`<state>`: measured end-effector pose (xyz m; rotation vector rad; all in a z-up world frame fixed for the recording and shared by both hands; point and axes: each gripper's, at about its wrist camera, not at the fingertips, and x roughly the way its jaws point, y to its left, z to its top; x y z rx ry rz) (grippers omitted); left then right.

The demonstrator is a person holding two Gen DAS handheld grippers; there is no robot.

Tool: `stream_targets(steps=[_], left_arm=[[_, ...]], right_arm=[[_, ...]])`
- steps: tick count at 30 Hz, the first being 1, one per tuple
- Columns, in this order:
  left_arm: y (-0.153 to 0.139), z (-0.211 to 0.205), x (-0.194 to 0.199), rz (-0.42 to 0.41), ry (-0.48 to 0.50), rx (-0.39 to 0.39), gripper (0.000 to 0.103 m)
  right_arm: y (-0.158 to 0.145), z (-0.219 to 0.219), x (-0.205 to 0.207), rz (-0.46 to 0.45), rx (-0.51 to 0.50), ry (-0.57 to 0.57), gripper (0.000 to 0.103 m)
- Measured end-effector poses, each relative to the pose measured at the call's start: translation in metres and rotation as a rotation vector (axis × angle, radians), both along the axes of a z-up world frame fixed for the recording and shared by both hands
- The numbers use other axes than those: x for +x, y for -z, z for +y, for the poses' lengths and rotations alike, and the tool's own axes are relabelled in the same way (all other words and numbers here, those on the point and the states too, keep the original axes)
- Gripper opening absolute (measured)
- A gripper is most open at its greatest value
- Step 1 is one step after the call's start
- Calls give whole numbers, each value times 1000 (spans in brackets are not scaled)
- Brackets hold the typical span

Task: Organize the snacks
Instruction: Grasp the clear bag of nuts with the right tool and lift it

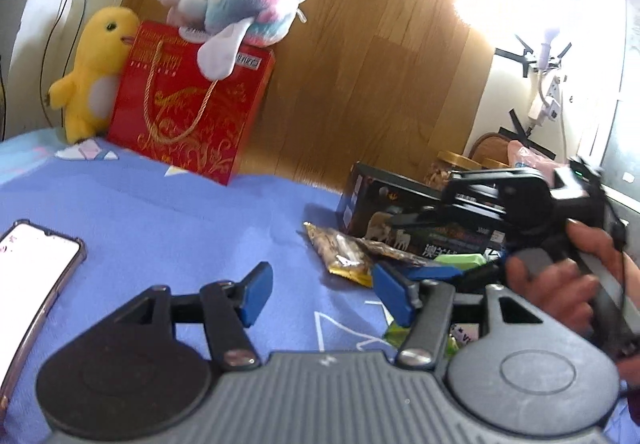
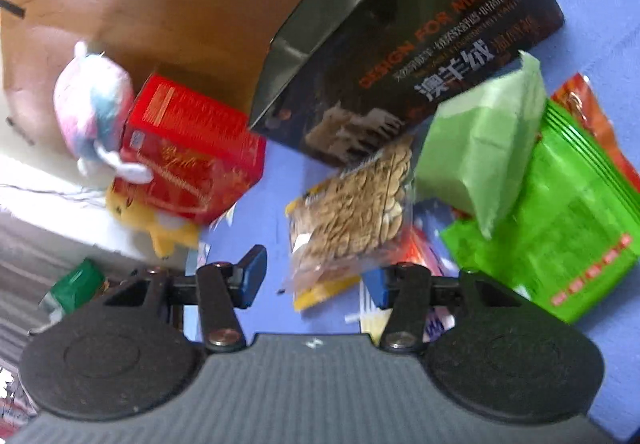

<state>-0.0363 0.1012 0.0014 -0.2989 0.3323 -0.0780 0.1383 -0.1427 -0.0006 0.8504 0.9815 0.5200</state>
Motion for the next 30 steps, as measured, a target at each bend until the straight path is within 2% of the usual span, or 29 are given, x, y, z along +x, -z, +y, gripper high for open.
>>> stream_targets(steps=[2, 3, 6, 11, 14, 20, 25, 29, 30], left_arm=[[0, -1, -2, -13, 3, 5, 57], [0, -1, -3, -18, 4, 2, 57], [0, 0, -3, -25, 5, -7, 57], [0, 2, -3, -28, 5, -19, 57], [1, 3, -3, -28, 2, -27, 58], [1, 8, -1, -9, 13, -56, 61], [5, 14, 8, 48, 80, -118, 61], [9, 19, 19, 137, 142, -170, 61], [9, 19, 19, 154, 144, -174, 61]], right_arm=[[-3, 4, 2, 2, -22, 38, 49], [-2, 4, 5, 4, -30, 51, 38], [8, -1, 15, 31, -16, 74, 23], [6, -12, 9, 22, -10, 68, 14], [-8, -23, -8, -59, -44, 8, 11], [-27, -58, -61, -229, -96, -200, 11], [-9, -80, -99, -256, -169, -238, 16], [5, -86, -114, -290, -293, -227, 42], [5, -86, -117, -308, -301, -229, 44]])
